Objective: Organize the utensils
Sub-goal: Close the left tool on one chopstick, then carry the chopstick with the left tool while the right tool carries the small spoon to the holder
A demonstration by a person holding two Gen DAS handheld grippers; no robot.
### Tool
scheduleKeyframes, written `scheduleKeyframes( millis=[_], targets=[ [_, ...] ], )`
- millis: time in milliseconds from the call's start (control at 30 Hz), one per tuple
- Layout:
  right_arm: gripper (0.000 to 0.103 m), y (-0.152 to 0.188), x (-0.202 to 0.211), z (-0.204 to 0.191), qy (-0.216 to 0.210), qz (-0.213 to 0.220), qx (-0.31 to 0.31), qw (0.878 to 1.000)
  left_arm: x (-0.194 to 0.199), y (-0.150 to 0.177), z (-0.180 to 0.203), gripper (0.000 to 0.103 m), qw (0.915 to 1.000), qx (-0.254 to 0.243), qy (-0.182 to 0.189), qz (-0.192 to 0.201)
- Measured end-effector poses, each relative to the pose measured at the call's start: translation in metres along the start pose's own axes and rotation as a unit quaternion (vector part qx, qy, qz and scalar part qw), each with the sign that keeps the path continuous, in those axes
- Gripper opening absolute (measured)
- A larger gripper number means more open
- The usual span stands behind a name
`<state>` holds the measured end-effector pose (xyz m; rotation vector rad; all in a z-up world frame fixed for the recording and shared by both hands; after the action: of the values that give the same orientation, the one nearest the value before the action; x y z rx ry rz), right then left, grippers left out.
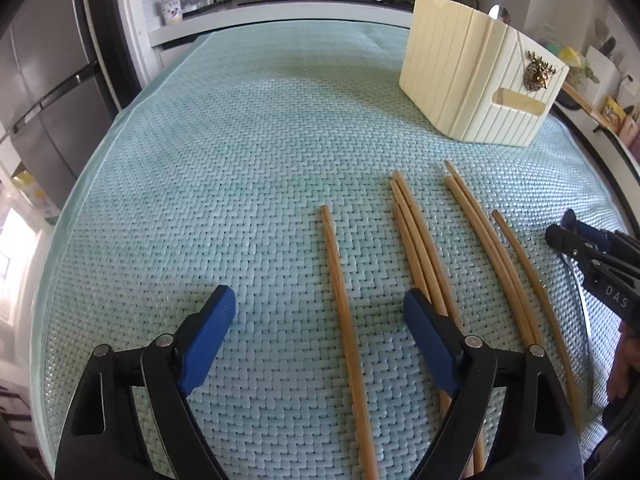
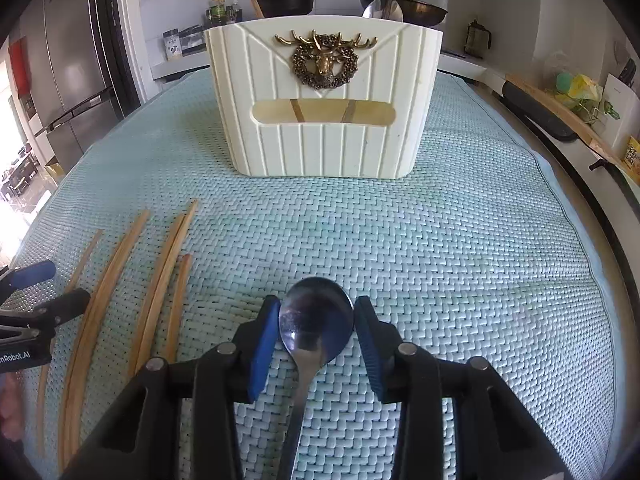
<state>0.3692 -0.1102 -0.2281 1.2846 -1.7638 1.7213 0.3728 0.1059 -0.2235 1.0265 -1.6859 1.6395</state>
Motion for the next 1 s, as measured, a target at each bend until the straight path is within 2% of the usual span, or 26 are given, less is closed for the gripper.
scheduleKeyframes(
  millis=[33, 100, 133, 200, 367, 400, 433, 700, 1000],
  targets=[
    [0.036, -0.001, -0.001, 0.0, 0.0, 0.0, 0.0, 1.0, -0.001, -0.003, -0.002, 0.079, 1.0, 0.003, 0.003, 0.001],
    [0.036, -0.002, -0.001, 0.0, -0.001, 0.002, 0.0, 1.0, -0.002, -0.008, -0.005, 0.063, 0.9999, 0.008, 0.012, 0.003],
    [0.036, -0.003, -0.002, -0.001, -0.003, 0.003, -0.001, 1.0, -0.002, -0.01, -0.006, 0.059, 0.9997, 0.011, 0.02, 0.003],
    [0.036, -0.005, -0.002, 0.0, -0.009, 0.004, -0.003, 1.0, -0.006, -0.017, -0.007, 0.039, 0.9995, 0.016, 0.027, 0.002],
    [0.036, -0.009, 0.001, 0.003, -0.026, 0.013, -0.008, 1.0, -0.012, -0.024, -0.008, 0.019, 0.9991, 0.024, 0.036, 0.003],
    [0.036, -0.01, 0.003, 0.003, -0.027, 0.016, -0.008, 0.999, -0.013, -0.024, -0.007, 0.01, 0.9991, 0.02, 0.036, 0.003],
    [0.036, -0.012, 0.005, 0.003, -0.029, 0.019, -0.008, 0.999, -0.011, -0.021, -0.002, 0.007, 0.9991, 0.017, 0.038, 0.003],
    [0.036, -0.018, 0.029, 0.01, -0.048, 0.048, -0.007, 0.998, 0.003, -0.02, 0.003, 0.004, 0.9975, 0.033, 0.06, 0.017],
    [0.036, -0.03, 0.076, 0.002, -0.065, 0.09, 0.005, 0.994, 0.084, -0.04, -0.011, 0.004, 0.9898, 0.048, 0.078, 0.109]
  ],
)
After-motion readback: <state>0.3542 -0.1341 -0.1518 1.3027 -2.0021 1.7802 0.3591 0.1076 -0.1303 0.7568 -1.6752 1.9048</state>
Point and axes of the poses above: each gripper's, at about its wrist camera, not at the fingertips, and x roughly against the way its jaws point, z to its right, y to its underside, the point moved 6 cm from there along -x, roughly the way its jaws point, and after that the axes turned 7 degrees about -y, right-handed, at the moved point
